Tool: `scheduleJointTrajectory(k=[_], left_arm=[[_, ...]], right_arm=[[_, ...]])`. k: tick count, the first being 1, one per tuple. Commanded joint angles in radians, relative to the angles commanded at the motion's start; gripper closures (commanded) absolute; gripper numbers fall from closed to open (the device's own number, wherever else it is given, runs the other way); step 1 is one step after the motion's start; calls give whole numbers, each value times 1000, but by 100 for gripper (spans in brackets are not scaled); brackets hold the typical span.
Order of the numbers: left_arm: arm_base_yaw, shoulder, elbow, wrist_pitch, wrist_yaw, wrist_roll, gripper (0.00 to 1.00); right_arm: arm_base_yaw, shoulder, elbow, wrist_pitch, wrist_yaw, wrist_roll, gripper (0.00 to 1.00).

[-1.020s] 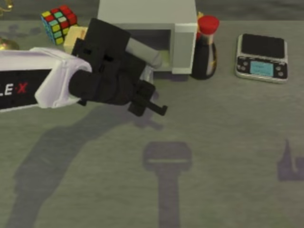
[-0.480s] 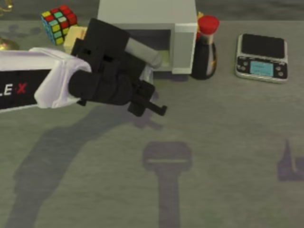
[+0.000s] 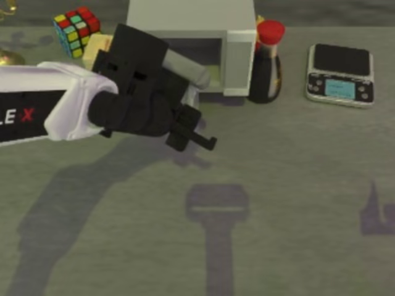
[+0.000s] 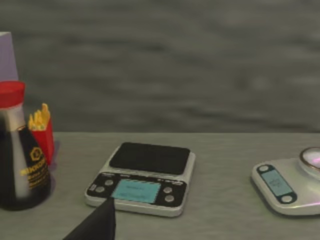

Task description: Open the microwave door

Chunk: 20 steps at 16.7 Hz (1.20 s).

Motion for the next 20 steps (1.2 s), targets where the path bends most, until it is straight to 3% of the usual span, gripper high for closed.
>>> scheduleJointTrajectory(k=[4, 14, 20], left_arm=[[0, 0, 0, 0, 0, 0, 100], [32, -23, -27, -8, 61, 74, 100], [32, -23, -27, -8, 62, 74, 100]], right_arm=[[0, 0, 0, 0, 0, 0, 0], [0, 0, 0, 0, 0, 0, 0], [0, 0, 0, 0, 0, 0, 0]])
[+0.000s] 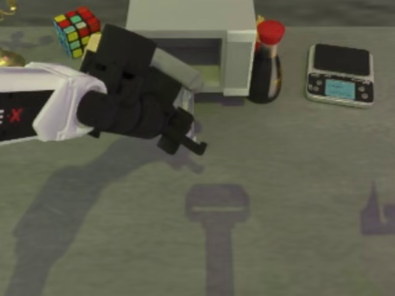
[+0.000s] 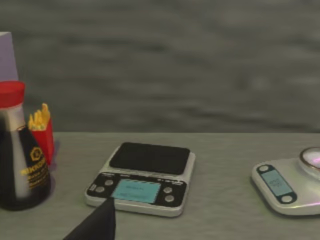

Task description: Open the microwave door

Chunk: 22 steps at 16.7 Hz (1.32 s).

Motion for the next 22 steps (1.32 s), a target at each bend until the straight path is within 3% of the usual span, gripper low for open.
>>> scheduleJointTrajectory(k=[18, 22], left_arm=[[0, 0, 0, 0, 0, 0, 100], [3, -5, -6, -6, 22, 17, 100]], right_arm=[[0, 0, 0, 0, 0, 0, 0], [0, 0, 0, 0, 0, 0, 0]])
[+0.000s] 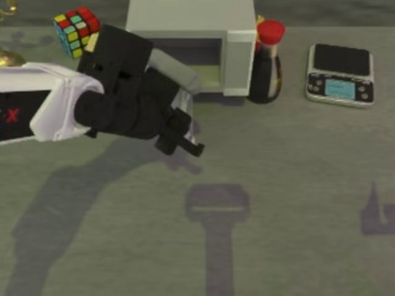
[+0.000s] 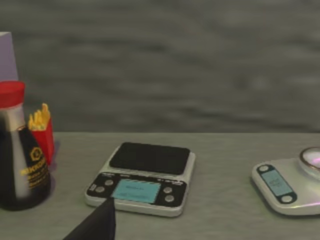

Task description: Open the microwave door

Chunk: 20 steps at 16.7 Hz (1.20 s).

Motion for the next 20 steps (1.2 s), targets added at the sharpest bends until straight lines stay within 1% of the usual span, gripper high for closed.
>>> scheduleJointTrajectory(k=[6, 20], left_arm=[[32, -15, -14, -11, 43, 63, 100], [33, -15, -14, -11, 43, 64, 100]], right_arm=[[0, 0, 0, 0, 0, 0, 0], [0, 0, 0, 0, 0, 0, 0]])
